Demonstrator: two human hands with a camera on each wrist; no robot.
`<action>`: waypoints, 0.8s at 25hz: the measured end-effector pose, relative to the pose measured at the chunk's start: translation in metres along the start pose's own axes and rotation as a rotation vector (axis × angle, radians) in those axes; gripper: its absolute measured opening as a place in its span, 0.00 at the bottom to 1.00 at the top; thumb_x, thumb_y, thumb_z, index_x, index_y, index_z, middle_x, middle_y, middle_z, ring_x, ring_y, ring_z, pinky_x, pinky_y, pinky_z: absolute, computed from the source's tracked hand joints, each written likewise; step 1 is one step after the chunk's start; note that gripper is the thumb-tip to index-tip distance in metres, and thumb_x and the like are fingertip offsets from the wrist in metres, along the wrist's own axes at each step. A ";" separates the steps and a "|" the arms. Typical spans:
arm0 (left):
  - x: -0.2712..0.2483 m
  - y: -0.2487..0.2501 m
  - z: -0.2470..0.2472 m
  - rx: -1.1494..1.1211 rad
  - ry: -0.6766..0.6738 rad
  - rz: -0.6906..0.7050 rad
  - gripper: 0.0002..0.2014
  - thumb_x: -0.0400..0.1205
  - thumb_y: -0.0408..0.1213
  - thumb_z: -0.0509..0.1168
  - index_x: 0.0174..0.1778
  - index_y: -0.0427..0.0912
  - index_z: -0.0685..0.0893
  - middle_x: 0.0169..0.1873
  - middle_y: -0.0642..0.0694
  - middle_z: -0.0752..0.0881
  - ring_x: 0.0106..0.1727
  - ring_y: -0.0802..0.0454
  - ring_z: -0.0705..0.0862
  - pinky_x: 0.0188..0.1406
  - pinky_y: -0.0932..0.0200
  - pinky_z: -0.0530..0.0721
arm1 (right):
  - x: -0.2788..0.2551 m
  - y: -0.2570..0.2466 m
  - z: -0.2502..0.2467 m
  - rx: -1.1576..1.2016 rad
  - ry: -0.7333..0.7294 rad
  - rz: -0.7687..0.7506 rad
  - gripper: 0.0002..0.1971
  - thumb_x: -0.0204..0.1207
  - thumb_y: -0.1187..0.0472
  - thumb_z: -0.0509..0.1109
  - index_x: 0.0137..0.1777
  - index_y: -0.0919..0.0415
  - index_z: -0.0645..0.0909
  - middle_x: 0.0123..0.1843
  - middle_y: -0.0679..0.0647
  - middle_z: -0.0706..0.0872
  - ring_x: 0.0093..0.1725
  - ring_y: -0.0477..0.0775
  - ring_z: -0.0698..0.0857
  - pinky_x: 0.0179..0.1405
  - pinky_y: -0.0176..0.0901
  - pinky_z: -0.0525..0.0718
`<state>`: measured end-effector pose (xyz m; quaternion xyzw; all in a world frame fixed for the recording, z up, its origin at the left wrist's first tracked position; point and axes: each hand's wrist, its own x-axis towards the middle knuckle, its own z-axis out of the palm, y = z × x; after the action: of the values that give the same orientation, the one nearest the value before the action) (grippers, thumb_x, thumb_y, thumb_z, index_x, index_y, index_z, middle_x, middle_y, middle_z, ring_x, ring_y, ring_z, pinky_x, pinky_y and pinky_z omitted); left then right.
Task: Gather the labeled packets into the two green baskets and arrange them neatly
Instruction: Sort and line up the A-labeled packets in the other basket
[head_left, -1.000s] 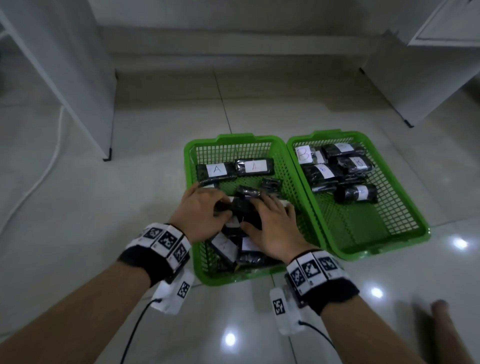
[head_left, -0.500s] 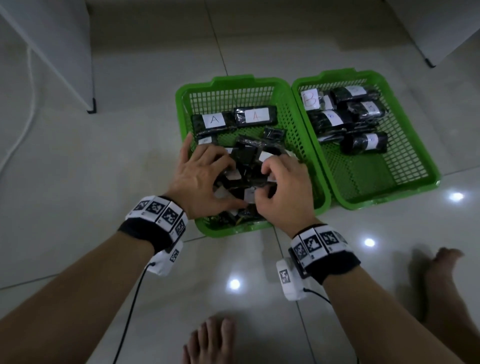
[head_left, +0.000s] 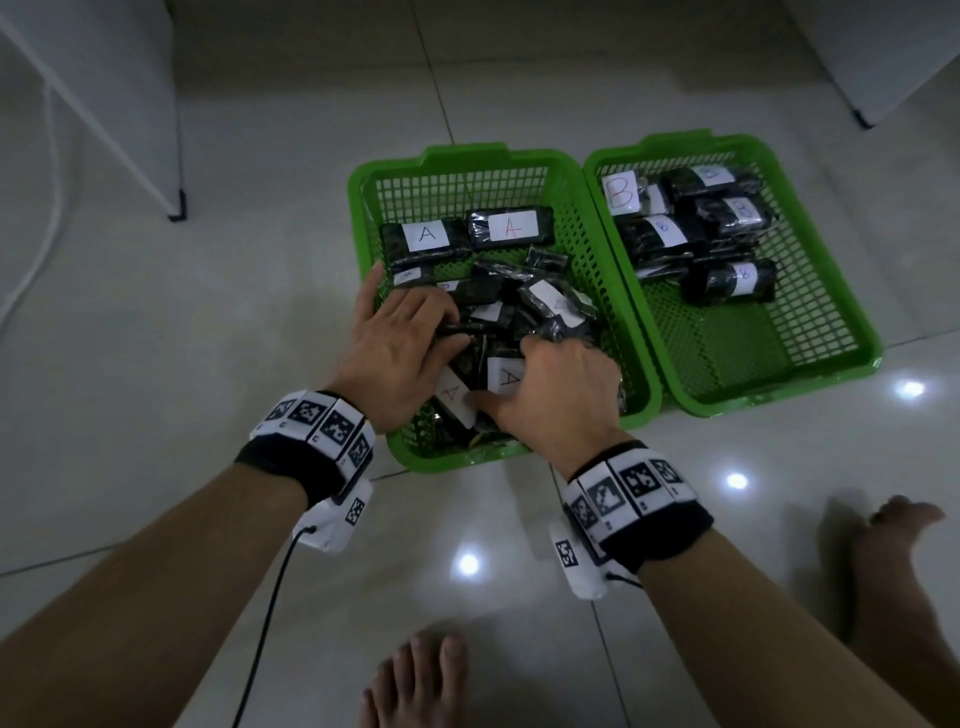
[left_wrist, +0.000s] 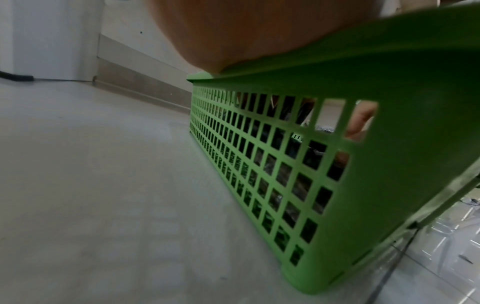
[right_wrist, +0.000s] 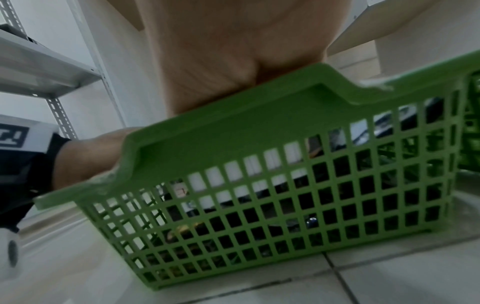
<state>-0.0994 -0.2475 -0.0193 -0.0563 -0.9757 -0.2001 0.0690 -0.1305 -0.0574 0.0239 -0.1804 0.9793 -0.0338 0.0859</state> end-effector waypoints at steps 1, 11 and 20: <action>0.000 0.000 0.000 0.009 -0.002 0.000 0.17 0.88 0.55 0.49 0.56 0.49 0.77 0.57 0.53 0.83 0.67 0.51 0.80 0.85 0.36 0.45 | 0.000 0.000 0.001 0.029 0.003 0.010 0.33 0.62 0.25 0.74 0.50 0.53 0.77 0.43 0.53 0.88 0.46 0.60 0.89 0.37 0.44 0.75; -0.001 0.000 0.000 -0.056 0.029 -0.014 0.18 0.89 0.55 0.46 0.57 0.49 0.78 0.56 0.54 0.83 0.66 0.52 0.80 0.85 0.39 0.45 | -0.005 -0.006 0.005 0.053 -0.033 0.061 0.33 0.61 0.36 0.84 0.59 0.57 0.83 0.59 0.55 0.84 0.59 0.60 0.85 0.52 0.49 0.83; 0.009 -0.003 -0.020 -0.490 0.042 -0.155 0.21 0.86 0.57 0.54 0.55 0.48 0.86 0.61 0.53 0.84 0.67 0.56 0.79 0.85 0.44 0.53 | -0.007 0.004 -0.034 0.248 0.189 -0.060 0.29 0.61 0.42 0.72 0.62 0.55 0.81 0.52 0.49 0.84 0.52 0.53 0.82 0.51 0.47 0.85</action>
<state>-0.1062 -0.2576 -0.0011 0.0079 -0.8978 -0.4365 0.0578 -0.1319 -0.0498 0.0577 -0.1934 0.9655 -0.1739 0.0139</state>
